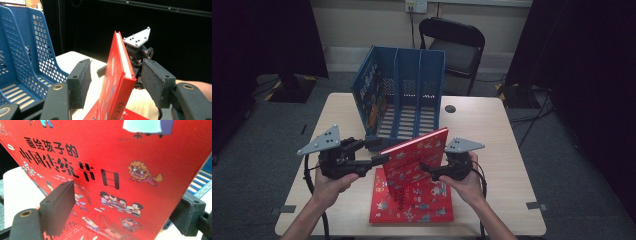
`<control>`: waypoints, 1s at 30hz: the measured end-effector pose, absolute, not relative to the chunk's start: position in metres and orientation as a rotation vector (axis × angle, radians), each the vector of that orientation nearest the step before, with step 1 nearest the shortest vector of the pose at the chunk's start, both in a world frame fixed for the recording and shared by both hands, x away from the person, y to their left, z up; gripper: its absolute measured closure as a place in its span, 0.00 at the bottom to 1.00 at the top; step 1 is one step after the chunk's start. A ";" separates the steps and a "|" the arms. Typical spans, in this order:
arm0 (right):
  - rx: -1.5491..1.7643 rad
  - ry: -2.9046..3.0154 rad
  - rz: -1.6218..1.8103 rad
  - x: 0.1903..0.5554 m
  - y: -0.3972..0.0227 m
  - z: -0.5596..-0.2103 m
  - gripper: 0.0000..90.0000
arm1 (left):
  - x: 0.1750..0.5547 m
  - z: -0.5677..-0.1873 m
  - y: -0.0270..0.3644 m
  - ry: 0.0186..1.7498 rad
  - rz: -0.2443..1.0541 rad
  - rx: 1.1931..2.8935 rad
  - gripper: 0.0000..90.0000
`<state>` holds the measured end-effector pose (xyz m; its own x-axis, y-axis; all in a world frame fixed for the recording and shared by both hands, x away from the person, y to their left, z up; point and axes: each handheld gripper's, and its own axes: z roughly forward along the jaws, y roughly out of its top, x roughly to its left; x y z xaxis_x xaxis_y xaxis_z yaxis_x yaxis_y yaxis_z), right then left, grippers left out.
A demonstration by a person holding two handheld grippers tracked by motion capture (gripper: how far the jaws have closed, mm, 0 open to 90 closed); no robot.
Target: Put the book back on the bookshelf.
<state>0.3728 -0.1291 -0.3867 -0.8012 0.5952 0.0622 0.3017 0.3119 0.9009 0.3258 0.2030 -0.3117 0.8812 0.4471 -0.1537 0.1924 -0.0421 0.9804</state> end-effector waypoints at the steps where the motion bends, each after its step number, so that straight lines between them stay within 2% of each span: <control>1: 0.812 2.300 1.485 0.373 -0.129 -0.387 0.17 | 0.326 -0.311 0.206 0.512 0.222 1.617 0.45; 8: 0.818 2.295 1.472 0.373 -0.128 -0.387 0.18 | 0.329 -0.308 0.224 0.540 0.254 1.563 0.43; 17: 0.817 2.298 1.475 0.373 -0.128 -0.387 0.18 | 0.340 -0.319 0.228 0.613 0.296 1.633 0.44; 20: 0.817 2.298 1.480 0.373 -0.129 -0.387 0.18 | 0.350 -0.334 0.223 0.661 0.308 1.683 0.43; 30: 0.828 2.297 1.496 0.374 -0.130 -0.385 0.19 | 0.362 -0.369 0.194 0.669 0.249 1.799 0.38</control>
<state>0.3735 -0.1301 -0.3846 -0.7974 0.5986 0.0761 0.3116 0.3004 0.9015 0.3621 0.1943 -0.3687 0.8153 0.5562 -0.1608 0.3160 -0.1948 0.9285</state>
